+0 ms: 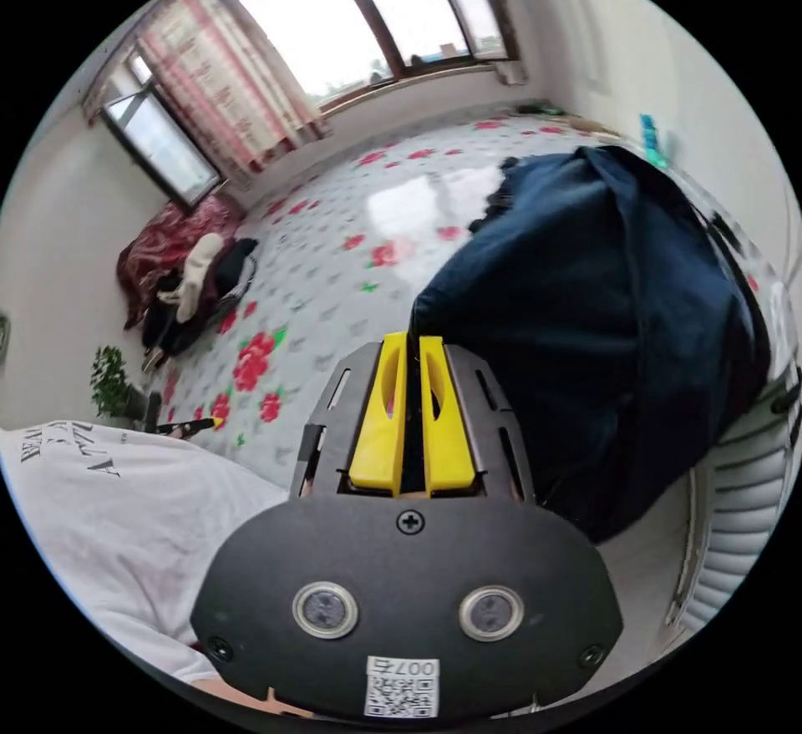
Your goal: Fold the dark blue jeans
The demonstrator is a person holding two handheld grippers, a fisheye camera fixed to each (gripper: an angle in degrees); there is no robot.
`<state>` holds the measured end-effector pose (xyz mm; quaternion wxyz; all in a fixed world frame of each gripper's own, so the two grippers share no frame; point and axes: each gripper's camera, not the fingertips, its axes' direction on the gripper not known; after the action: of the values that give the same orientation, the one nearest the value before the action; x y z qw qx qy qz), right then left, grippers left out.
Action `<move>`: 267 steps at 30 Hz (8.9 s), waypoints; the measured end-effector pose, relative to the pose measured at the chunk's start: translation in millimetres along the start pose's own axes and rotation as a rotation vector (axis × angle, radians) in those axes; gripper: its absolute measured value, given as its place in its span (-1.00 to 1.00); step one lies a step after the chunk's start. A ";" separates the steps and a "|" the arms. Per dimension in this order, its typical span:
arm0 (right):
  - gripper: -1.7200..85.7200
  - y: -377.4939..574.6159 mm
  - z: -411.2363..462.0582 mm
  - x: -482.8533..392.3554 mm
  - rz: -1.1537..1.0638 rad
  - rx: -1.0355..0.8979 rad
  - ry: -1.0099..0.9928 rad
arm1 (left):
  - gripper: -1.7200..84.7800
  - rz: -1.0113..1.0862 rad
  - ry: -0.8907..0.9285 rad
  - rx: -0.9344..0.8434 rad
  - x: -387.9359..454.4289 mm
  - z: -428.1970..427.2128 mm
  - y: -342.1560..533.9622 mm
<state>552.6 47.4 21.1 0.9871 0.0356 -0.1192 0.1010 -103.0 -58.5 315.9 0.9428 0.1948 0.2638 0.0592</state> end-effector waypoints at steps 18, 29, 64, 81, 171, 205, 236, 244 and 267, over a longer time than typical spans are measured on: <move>-0.88 16.5 277.0 -470.8 -0.582 -0.385 -0.638 | -0.72 -0.033 0.034 0.318 -173.0 -232.0 105.0; -0.74 -27.8 280.1 -299.2 -0.282 -0.259 0.035 | -0.64 -0.145 0.018 0.213 -185.0 -219.7 95.3; -0.81 -31.7 316.3 -246.3 -0.154 -0.327 -0.193 | -0.96 -0.344 -0.948 -0.027 -121.3 -280.7 -149.2; -0.88 -130.4 416.2 -271.2 -0.276 -0.483 0.083 | -0.79 -0.386 -0.393 -0.056 -11.9 -241.0 -31.6; -0.97 -90.4 226.3 -145.7 -0.160 -0.349 -0.011 | -0.98 -0.271 -0.406 0.026 -69.3 -370.9 71.1; -0.82 -340.8 518.8 -308.4 -0.986 -0.869 0.204 | -0.90 0.460 -0.691 -0.516 -209.7 -109.2 -356.4; -0.96 -248.6 225.2 -383.9 -0.952 -0.062 0.298 | -0.98 0.370 -0.724 0.088 -127.7 -299.5 -169.8; -0.96 -80.6 159.5 -343.6 -0.818 -0.044 0.360 | -0.98 0.224 -0.640 0.205 -69.5 -309.5 8.9; -0.80 51.5 235.0 -195.4 -0.200 -0.387 0.166 | -0.98 0.190 -0.562 -0.275 -52.2 -175.9 49.5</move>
<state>302.5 38.3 203.8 0.9870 -0.1514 -0.0504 -0.0197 -239.6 34.9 222.4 0.9865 0.0984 -0.0364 0.1259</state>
